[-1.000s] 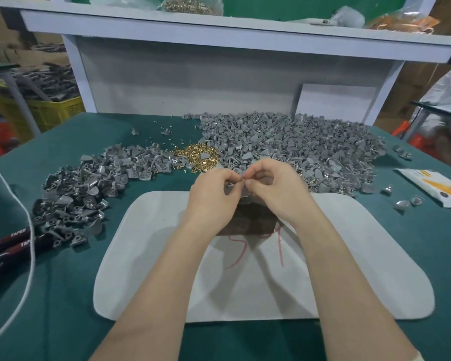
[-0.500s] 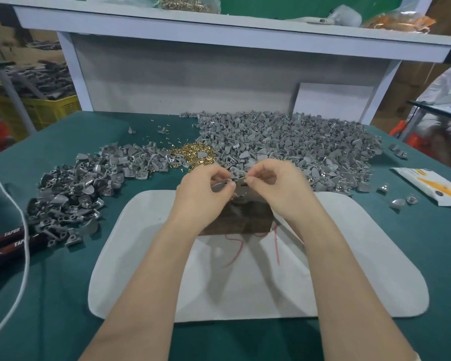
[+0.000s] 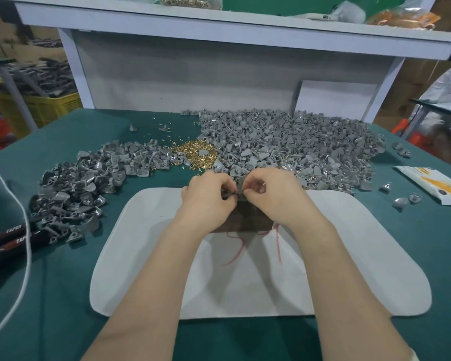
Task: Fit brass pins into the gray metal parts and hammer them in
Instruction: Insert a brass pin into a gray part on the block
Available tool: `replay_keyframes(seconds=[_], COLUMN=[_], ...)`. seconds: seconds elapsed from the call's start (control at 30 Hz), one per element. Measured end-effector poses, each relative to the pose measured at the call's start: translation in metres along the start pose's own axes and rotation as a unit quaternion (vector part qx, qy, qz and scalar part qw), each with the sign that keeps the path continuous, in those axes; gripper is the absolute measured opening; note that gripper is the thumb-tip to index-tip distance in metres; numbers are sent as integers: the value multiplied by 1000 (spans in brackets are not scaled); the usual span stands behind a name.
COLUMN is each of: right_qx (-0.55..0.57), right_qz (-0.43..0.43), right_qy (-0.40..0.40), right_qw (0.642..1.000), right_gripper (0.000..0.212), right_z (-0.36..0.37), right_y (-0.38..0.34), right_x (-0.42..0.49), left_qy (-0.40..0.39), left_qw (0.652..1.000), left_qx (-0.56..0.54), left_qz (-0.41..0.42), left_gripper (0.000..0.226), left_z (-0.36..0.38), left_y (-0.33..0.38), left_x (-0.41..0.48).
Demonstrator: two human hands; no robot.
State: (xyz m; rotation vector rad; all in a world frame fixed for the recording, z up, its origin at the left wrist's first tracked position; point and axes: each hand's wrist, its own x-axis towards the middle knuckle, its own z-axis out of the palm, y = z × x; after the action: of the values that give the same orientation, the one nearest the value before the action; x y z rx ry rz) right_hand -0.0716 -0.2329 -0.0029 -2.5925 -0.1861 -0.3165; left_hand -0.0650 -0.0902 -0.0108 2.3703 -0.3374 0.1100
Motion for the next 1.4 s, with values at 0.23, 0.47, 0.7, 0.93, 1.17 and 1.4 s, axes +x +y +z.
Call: replay_keyframes(seconds=[0.23, 0.47, 0.7, 0.93, 1.17, 1.4], right_qx=[-5, 4, -2, -13, -20, -68], right_qz=[4, 17, 27, 45, 63, 73], right_qy=[10, 21, 23, 29, 11, 7], right_qw=[1000, 1000, 999, 998, 998, 995], right_gripper=[10, 4, 7, 8, 10, 7], right_z=[3, 4, 4, 6, 4, 6], right_y=[0, -3, -6, -8, -11, -18], right_x=[1, -1, -1, -1, 0, 3], left_qy=[2, 18, 12, 28, 24, 20], left_qw=[1000, 1000, 1000, 999, 999, 999], left_qx=[4, 8, 8, 23, 32, 33], left_qz=[4, -1, 1, 10, 11, 13], left_gripper=[13, 13, 13, 16, 14, 13], left_z=[1, 2, 1, 2, 2, 1], left_y=[-2, -1, 0, 2, 2, 3], left_x=[0, -1, -1, -2, -2, -3])
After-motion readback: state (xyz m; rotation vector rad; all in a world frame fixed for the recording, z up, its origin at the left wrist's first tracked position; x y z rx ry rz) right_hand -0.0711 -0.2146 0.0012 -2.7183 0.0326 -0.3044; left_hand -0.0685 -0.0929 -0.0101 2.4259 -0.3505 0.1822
